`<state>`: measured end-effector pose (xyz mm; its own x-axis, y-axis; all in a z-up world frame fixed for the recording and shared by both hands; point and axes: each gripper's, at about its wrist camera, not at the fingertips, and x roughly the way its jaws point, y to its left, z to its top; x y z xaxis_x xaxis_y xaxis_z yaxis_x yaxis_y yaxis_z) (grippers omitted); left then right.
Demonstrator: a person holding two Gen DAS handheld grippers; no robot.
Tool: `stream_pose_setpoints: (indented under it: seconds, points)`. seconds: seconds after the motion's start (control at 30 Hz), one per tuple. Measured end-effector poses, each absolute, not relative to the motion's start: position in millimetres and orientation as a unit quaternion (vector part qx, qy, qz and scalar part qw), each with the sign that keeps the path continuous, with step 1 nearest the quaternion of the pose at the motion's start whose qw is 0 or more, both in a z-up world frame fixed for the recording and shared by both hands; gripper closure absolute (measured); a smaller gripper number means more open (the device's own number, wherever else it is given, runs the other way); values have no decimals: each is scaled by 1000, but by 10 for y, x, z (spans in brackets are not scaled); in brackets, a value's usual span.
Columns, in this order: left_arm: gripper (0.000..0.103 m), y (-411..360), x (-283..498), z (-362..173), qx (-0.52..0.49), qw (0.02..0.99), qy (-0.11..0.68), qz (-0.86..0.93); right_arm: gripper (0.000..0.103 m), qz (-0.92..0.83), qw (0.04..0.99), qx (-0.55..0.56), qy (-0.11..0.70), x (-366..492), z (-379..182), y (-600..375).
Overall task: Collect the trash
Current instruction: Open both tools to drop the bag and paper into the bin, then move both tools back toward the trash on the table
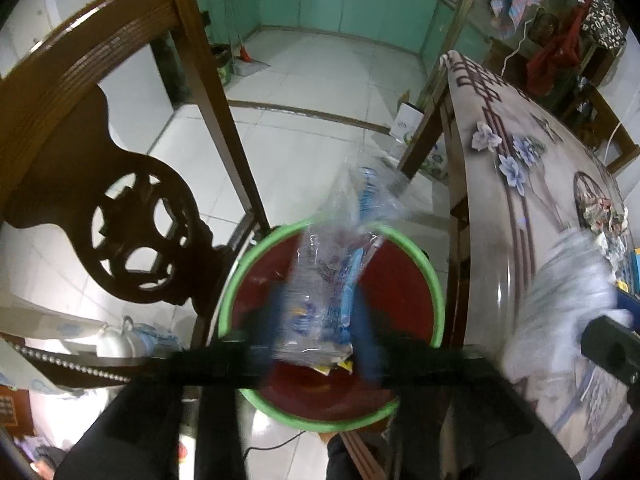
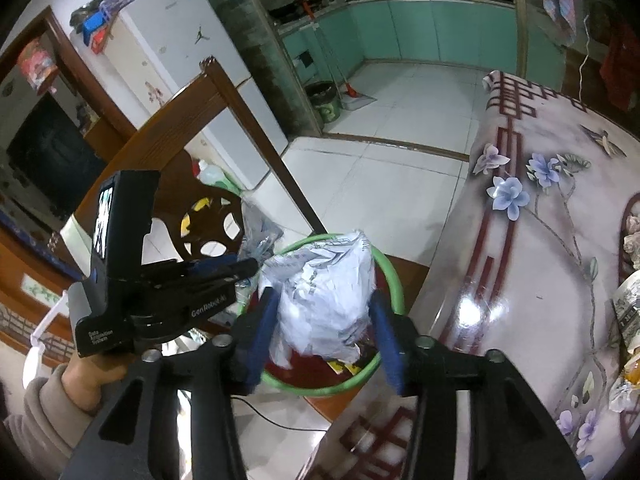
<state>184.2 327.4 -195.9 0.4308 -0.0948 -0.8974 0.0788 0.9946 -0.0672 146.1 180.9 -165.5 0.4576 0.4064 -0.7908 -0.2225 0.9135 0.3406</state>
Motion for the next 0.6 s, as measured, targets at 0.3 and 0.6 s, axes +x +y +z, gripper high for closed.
stream_pose_setpoints:
  seconds: [0.3, 0.6]
  points:
    - [46, 3238, 1803, -1808, -4, 854, 517, -53, 46, 174, 854, 108, 479, 1396, -1594, 1691]
    - [39, 3014, 1690, -1626, -2, 861, 503, -75, 46, 154, 863, 119, 466, 1148, -1454, 1388]
